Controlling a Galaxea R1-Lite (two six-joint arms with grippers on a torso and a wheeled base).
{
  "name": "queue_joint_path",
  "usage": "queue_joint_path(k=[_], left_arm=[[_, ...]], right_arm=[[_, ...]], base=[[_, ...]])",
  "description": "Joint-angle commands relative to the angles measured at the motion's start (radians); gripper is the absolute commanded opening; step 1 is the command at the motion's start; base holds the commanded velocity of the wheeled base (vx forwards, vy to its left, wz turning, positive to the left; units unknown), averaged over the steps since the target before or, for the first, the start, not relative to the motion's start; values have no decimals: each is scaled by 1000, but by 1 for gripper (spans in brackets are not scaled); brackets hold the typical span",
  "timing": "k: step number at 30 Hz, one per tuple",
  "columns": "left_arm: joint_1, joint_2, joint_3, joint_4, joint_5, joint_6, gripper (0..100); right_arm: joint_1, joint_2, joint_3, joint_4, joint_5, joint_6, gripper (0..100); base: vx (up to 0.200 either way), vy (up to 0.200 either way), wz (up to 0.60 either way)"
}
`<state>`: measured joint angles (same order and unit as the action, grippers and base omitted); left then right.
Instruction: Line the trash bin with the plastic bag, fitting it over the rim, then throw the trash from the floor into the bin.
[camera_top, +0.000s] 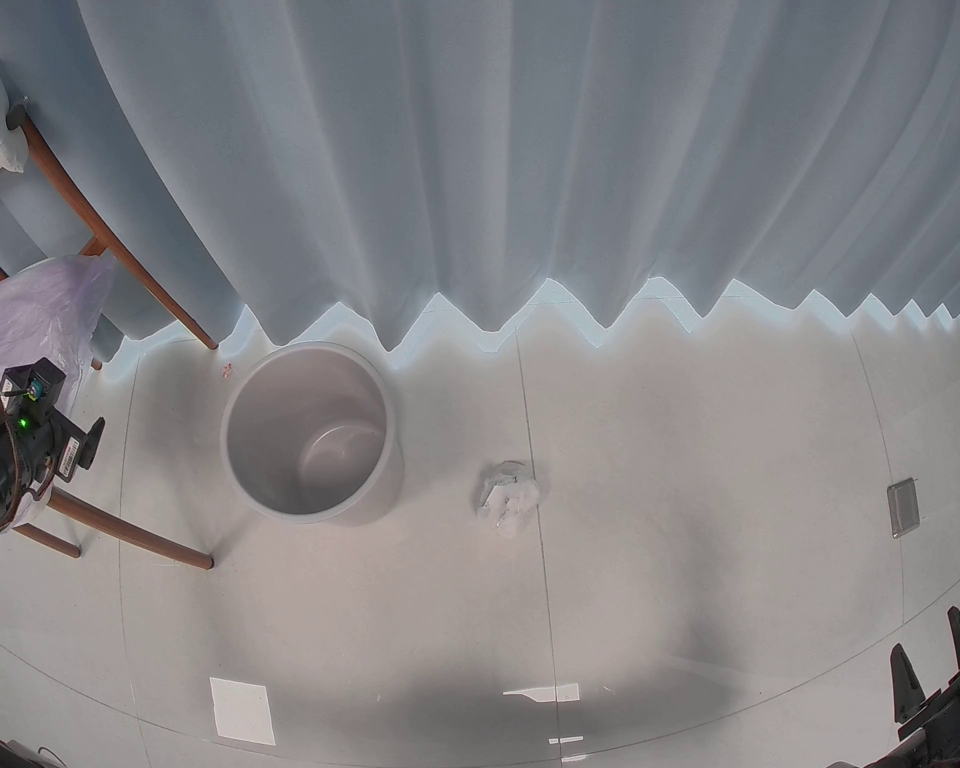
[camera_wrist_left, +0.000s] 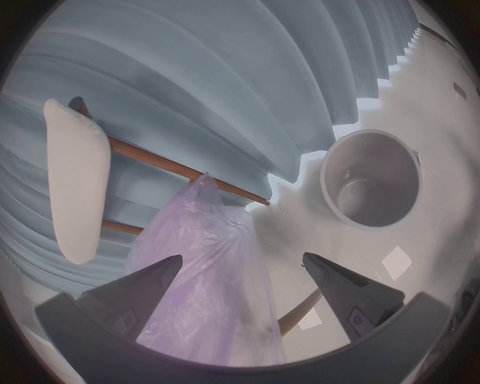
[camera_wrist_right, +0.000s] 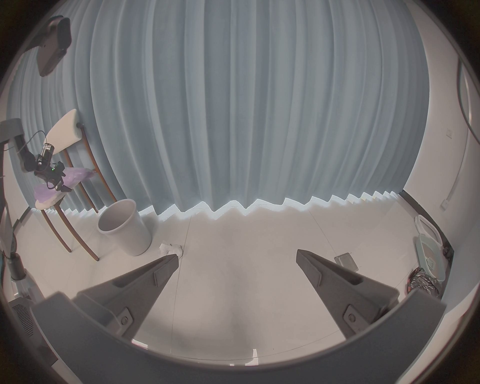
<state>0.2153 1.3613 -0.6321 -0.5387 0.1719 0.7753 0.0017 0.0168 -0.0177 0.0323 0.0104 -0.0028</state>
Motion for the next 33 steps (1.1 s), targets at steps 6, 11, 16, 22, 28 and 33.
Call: queue_joint_path(k=[6,11,16,22,28,33], left_arm=[[7,96,-49,-3,8,-1,100],[7,90,-60,-3,31,-1,100],[6,85,-52,-7,90,-7,100],[9,87,-29,-44,130,-7,100],[6,70,-20,-67,123,-14,0],[22,45,-9,-81,75,-74,0]], right_arm=[[0,-17,5,0,0,0,100],[0,-17,5,0,0,0,100],[0,-17,5,0,0,0,100],[0,-17,5,0,0,0,100],[0,-17,5,0,0,0,100],[1,-17,5,0,0,0,100]], base=[[0,0,0],[0,0,0],[0,0,0],[0,0,0],[0,0,0],[0,0,0]])
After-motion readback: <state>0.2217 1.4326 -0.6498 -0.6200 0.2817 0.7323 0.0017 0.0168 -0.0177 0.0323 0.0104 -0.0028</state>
